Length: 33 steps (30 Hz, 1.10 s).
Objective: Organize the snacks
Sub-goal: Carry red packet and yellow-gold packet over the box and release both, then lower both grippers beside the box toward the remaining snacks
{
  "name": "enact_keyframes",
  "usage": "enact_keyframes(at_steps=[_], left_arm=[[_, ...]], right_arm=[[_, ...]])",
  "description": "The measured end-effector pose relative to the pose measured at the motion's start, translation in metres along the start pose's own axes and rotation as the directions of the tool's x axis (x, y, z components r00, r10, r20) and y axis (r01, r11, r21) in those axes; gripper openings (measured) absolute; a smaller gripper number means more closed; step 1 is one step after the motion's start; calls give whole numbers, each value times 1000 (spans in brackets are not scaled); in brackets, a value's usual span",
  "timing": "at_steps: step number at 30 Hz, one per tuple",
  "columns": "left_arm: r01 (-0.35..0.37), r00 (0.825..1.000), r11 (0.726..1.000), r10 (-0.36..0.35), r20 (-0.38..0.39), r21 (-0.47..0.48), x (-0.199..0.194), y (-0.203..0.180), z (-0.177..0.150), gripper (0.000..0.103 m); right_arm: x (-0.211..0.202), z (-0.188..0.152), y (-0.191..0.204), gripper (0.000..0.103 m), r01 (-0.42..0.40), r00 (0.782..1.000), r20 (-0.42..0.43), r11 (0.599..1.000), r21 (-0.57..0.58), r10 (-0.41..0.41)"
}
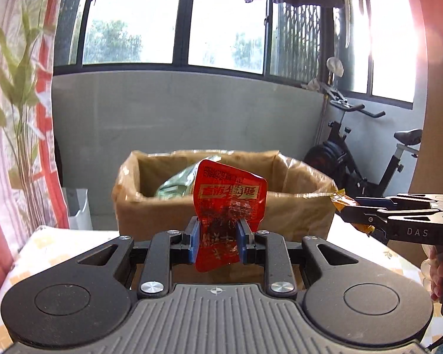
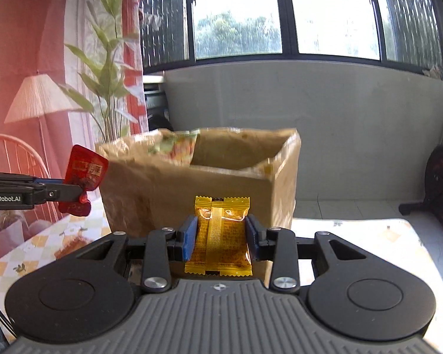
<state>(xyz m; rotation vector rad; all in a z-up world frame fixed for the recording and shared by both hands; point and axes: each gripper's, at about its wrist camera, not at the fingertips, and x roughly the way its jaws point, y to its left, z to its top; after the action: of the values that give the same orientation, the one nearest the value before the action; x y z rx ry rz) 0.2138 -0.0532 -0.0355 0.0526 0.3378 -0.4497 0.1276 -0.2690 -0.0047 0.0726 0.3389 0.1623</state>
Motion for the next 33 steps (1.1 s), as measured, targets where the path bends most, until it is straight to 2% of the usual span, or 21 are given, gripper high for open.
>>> enact_keyframes(at_steps=[5, 9, 15, 18, 20, 23, 33], left_arm=[[6, 1000, 1000, -6, 28, 7, 27, -6, 33, 27], [3, 1000, 1000, -3, 5, 15, 60, -6, 48, 27], [22, 999, 999, -21, -33, 45, 109, -10, 60, 28], [25, 999, 997, -22, -43, 76, 123, -12, 62, 36], [28, 998, 996, -24, -53, 81, 126, -12, 61, 42], [44, 997, 998, -41, -70, 34, 120, -1, 54, 45], [-9, 998, 999, 7, -67, -36, 71, 23, 43, 45]], right_arm=[[21, 36, -2, 37, -37, 998, 45, 998, -42, 39], [50, 59, -9, 37, -49, 998, 41, 996, -70, 52], [94, 63, -19, 37, 3, 1000, -9, 996, -85, -4], [103, 57, -24, 40, 25, 999, -43, 996, -90, -29], [107, 53, -24, 44, 31, 998, -50, 996, -85, -36], [105, 49, -24, 50, 34, 998, -54, 997, -66, -38], [65, 41, -11, 50, 32, 999, -24, 998, -48, -33]])
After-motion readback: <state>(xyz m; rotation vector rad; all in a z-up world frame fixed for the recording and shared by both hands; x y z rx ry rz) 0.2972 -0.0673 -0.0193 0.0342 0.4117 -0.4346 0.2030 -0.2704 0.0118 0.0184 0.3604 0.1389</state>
